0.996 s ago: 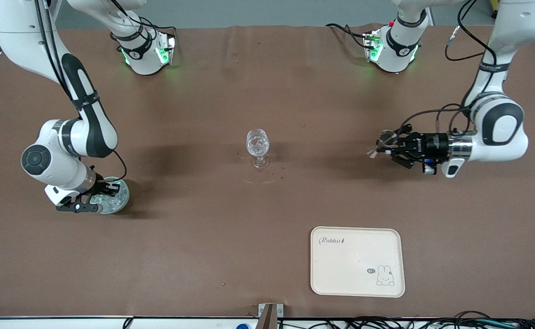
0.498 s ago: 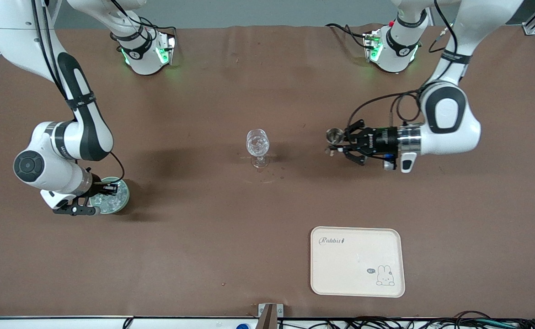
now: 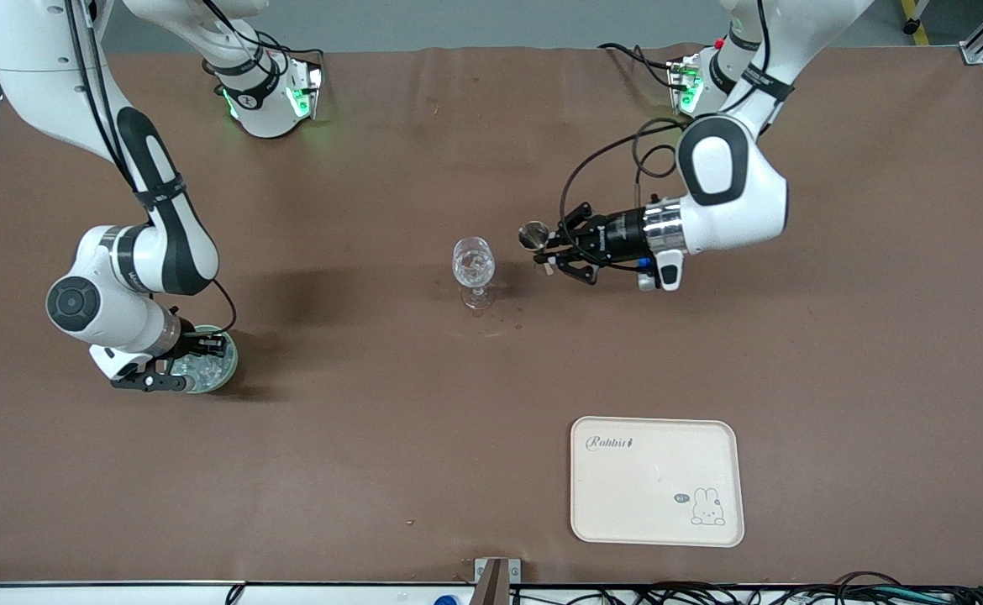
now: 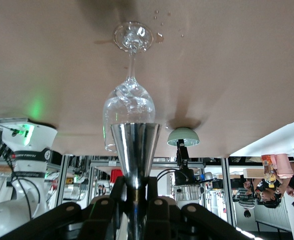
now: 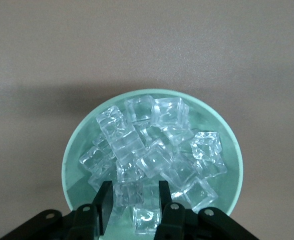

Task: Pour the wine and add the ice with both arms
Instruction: 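Tilt the jigger over the glass while the right gripper lifts the ice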

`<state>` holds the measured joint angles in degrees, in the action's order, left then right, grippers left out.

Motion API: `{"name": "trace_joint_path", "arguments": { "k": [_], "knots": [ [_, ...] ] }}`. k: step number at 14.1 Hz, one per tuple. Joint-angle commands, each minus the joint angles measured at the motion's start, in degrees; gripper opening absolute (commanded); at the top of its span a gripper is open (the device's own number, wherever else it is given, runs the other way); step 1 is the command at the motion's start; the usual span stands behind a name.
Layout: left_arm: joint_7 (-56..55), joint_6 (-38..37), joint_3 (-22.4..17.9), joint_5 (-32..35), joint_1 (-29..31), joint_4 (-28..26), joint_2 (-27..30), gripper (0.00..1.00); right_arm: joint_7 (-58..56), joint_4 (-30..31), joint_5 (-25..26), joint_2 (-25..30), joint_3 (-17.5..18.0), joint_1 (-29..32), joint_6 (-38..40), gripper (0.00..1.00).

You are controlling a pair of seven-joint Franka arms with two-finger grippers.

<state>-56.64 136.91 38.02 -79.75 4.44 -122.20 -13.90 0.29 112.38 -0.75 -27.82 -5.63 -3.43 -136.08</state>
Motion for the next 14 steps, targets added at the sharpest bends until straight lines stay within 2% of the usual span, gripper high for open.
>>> {"name": "trace_joint_path", "arguments": {
  "k": [1,7,11,14],
  "knots": [
    [-1.1,3.4,2.1,2.1,0.0,1.8,-1.1,0.0,-1.6,1.1,0.6,-0.1,0.3,1.1,-1.9,0.38],
    [-14.8,6.2,5.0,23.9,-0.7,6.4,-6.7,0.0,-1.7,1.2,0.5,-0.4,0.4,1.3,-3.1,0.06],
    [-22.4,7.3,5.7,33.0,-1.6,8.6,-9.2,0.0,-0.9,0.0,0.3,-0.3,0.4,1.1,-1.0,0.01],
    [-26.7,7.9,6.4,39.7,-2.4,8.8,-9.6,0.0,-0.9,-6.5,-0.3,0.0,0.4,1.1,9.0,0.0]
  ]
}}
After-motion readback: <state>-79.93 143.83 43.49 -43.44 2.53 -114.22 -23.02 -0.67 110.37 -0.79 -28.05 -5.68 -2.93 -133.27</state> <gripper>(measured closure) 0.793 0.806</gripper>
